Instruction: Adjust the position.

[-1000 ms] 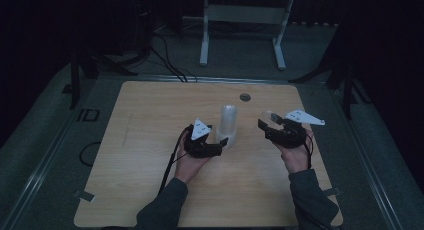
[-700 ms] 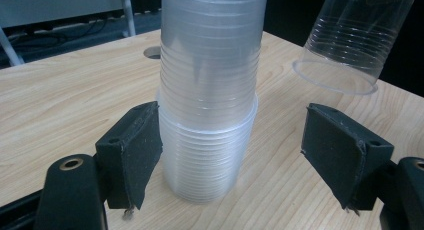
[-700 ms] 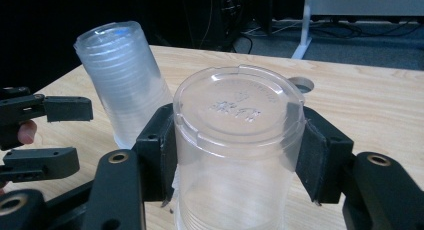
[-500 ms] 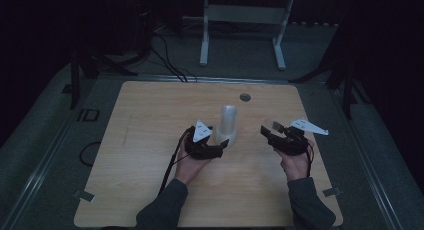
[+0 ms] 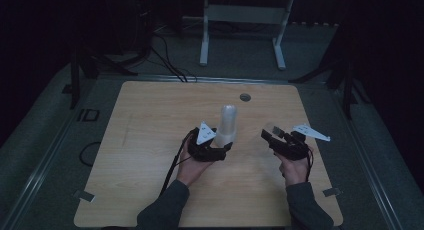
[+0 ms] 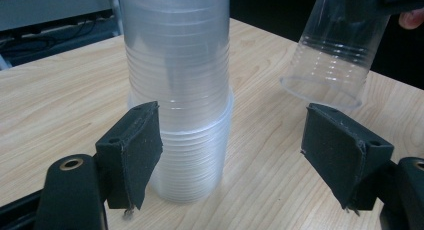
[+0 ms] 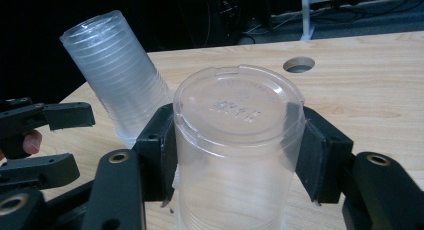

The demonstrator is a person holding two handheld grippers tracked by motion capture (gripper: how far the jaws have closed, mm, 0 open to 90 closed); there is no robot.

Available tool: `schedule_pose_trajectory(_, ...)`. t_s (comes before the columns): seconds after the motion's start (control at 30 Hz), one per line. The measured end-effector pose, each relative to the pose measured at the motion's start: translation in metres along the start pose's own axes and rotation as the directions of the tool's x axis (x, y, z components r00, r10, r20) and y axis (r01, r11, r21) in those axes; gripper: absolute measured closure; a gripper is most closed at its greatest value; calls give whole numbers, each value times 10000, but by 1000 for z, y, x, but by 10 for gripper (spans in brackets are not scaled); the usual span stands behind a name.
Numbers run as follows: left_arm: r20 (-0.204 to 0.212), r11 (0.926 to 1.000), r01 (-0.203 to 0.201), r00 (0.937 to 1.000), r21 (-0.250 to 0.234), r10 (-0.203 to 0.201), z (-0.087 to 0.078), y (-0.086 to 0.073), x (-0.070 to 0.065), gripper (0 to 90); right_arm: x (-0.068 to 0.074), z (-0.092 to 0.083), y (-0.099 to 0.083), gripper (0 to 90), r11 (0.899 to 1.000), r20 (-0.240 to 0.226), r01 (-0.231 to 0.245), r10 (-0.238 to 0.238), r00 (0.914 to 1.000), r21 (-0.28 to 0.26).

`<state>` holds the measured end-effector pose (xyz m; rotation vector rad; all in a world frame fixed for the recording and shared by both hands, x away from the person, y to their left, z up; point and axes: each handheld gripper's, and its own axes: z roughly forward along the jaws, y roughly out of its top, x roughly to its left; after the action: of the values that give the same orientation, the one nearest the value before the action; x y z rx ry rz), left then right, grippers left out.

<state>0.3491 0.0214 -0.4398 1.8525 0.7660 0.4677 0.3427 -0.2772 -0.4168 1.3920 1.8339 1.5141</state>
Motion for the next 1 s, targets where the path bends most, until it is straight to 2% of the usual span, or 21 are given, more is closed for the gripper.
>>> schedule_pose_trajectory(0.17,61,10000,-58,10000,-49,58,0,2,-3,236,0,1,-5,416,9999,-10,-123,123,9999,43)
schedule_pose_trajectory(0.3,146,9999,-155,9998,-43,156,1,3,-6,235,-2,2,-9,416,9988,-124,-485,486,9987,33)
schedule_pose_trajectory(1.0,616,9980,-637,9961,-13,636,7,10,-25,236,3,1,-19,417,9953,-272,-964,963,9950,-18)
